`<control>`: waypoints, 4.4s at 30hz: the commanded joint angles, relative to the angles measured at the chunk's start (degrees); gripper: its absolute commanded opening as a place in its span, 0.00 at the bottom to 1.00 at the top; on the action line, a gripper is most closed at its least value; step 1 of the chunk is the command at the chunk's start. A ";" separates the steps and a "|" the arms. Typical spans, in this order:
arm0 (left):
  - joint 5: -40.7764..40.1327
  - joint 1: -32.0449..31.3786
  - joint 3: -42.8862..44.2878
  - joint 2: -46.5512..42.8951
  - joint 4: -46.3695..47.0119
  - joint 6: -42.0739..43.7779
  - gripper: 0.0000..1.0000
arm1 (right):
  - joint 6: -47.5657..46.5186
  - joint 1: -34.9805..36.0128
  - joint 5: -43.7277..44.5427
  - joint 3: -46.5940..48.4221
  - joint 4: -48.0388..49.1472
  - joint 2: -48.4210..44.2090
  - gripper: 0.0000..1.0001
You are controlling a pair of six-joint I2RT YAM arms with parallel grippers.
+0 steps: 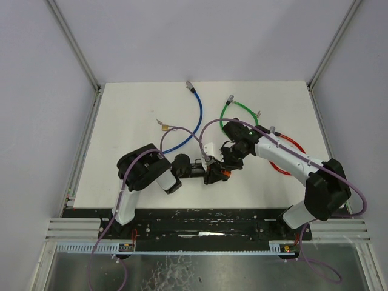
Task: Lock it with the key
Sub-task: Lock the lock.
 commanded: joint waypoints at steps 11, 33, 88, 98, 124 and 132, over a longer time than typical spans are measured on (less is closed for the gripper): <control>-1.50 -1.03 0.36 0.82 8.12 4.48 0.00 | 0.26 2.13 -10.67 -0.33 3.30 4.03 0.00; 0.48 0.34 -1.67 1.22 8.30 7.85 0.00 | -6.24 -1.59 -8.20 -4.12 2.74 1.58 0.00; 3.36 3.44 -2.27 1.73 8.47 5.09 0.00 | -6.99 -4.77 -7.57 -2.96 0.93 10.98 0.00; 4.12 3.40 -3.58 -1.77 8.38 2.35 0.00 | 0.27 -12.39 -17.92 1.93 -0.12 -3.11 0.66; 6.71 26.33 7.82 -11.57 -17.76 -47.79 0.00 | -1.94 -17.41 -22.43 -2.72 2.63 -14.89 0.72; 0.68 39.09 7.84 -12.97 -26.90 -48.51 0.04 | -1.87 -17.44 -22.27 -2.96 2.91 -14.54 0.72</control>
